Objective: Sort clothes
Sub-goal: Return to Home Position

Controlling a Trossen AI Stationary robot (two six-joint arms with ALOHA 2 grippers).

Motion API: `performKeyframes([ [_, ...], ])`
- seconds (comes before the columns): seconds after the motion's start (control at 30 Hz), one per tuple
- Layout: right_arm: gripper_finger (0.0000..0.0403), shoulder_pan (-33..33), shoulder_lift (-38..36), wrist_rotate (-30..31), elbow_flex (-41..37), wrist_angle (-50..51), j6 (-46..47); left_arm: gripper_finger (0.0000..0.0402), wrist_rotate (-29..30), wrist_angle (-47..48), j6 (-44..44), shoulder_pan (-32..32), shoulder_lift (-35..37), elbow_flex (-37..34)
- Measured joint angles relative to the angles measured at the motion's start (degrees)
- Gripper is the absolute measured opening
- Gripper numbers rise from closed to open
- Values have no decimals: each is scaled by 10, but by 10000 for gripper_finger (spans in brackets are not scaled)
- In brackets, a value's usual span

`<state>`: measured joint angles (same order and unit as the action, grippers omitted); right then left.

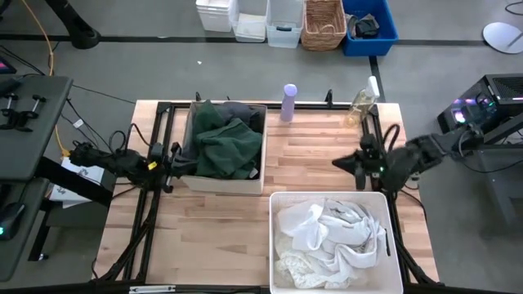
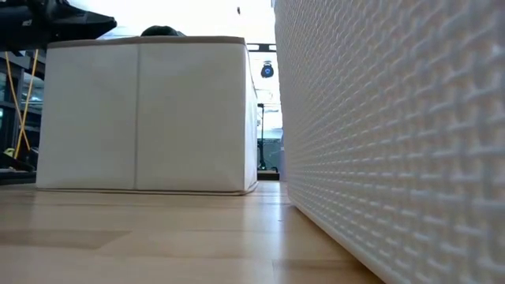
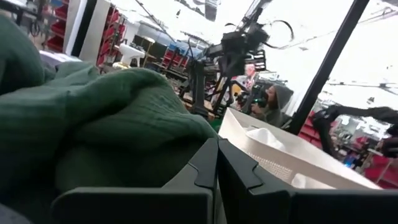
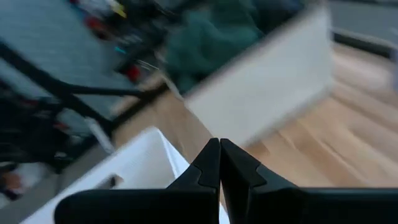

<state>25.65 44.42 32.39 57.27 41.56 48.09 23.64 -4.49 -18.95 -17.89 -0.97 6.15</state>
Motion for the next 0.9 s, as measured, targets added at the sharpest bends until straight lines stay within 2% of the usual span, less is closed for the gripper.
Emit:
performKeyframes([
  [0.07, 0, -75, -39, -85, -56, -107, -91, 0, -3, 0, -14, 0, 0, 0],
  [0.13, 0, -158, -70, -181, -104, -171, -156, 0, -7, 1, -30, 0, -1, 0],
  [0.3, 0, -337, -135, -348, -188, -202, -242, 0, -52, 0, -91, -3, -1, 0],
  [0.4, 0, -405, -184, -428, -228, -213, -292, 0, -24, 0, -71, -3, -1, 0],
  [0.5, 0, -446, -234, -468, -269, -220, -306, 0, 49, 11, 4, -3, -1, 0],
  [0.6, 0, -472, -285, -498, -311, -221, -297, 0, 80, 26, 103, -3, -1, 0],
  [0.73, 0, -486, -341, -552, -355, -222, -278, 0, 76, 42, 205, -3, -2, 0],
  [0.8, 0, -487, -361, -575, -371, -220, -285, 0, 65, 62, 226, -3, -1, 1],
  [0.9, 0, -487, -382, -576, -398, -226, -291, 0, 62, 93, 229, -3, -1, 3],
])
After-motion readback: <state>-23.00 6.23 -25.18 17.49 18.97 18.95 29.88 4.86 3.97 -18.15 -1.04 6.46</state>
